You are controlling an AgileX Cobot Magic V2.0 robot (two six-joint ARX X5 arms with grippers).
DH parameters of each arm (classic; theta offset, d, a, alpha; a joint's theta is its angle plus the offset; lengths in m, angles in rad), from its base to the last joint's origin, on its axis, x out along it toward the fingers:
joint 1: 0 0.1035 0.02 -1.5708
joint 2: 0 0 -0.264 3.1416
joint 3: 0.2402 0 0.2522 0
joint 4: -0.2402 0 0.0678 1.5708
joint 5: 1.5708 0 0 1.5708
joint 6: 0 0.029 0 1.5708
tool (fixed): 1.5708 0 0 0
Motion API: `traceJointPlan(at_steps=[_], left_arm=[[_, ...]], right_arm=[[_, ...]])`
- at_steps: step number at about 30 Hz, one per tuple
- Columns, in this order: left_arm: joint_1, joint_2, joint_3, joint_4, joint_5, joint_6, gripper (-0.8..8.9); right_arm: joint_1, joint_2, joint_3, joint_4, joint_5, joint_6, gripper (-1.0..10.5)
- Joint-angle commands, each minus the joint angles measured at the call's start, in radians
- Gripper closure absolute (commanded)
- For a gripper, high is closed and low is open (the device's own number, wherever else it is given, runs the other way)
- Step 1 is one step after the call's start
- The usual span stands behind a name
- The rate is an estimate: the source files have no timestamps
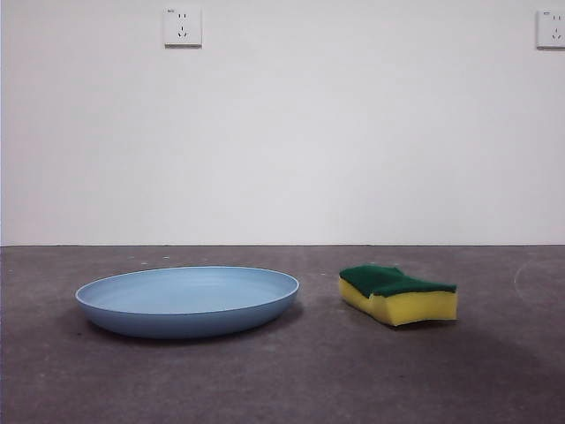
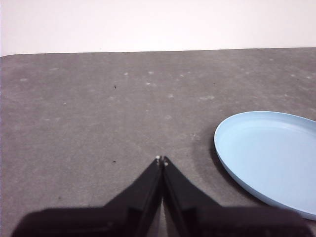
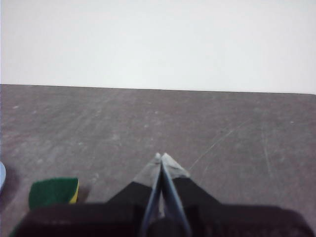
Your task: Pick up the plate,pick up the cloth,clean the plate with the cloth
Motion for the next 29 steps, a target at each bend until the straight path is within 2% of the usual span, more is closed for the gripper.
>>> traceJointPlan(at_steps=[1, 10, 17, 19, 23, 29], left_arm=[[0.003, -0.003, -0.014, 0.003, 0.0, -0.006, 8.16], [0.003, -0.003, -0.014, 0.003, 0.0, -0.006, 8.16], [0.003, -0.003, -0.014, 0.003, 0.0, -0.006, 8.16], [0.003, -0.003, -0.014, 0.003, 0.0, -0.006, 8.16], [0.003, -0.003, -0.014, 0.003, 0.0, -0.006, 8.17], [0.003, -0.003, -0.014, 0.003, 0.0, -0.006, 8.17]], right_arm=[[-0.001, -0.037, -0.06, 0.014, 0.002, 0.011, 9.5], [0.0, -0.116, -0.168, 0.006, 0.002, 0.06, 9.5], [0.0, -0.129, -0.168, -0.033, 0.002, 0.063, 9.5], [0.0, -0.129, -0.168, -0.056, 0.002, 0.077, 9.5], [0.0, -0.119, -0.167, -0.084, 0.002, 0.171, 9.5], [0.0, -0.109, -0.167, -0.084, 0.01, 0.175, 9.5]])
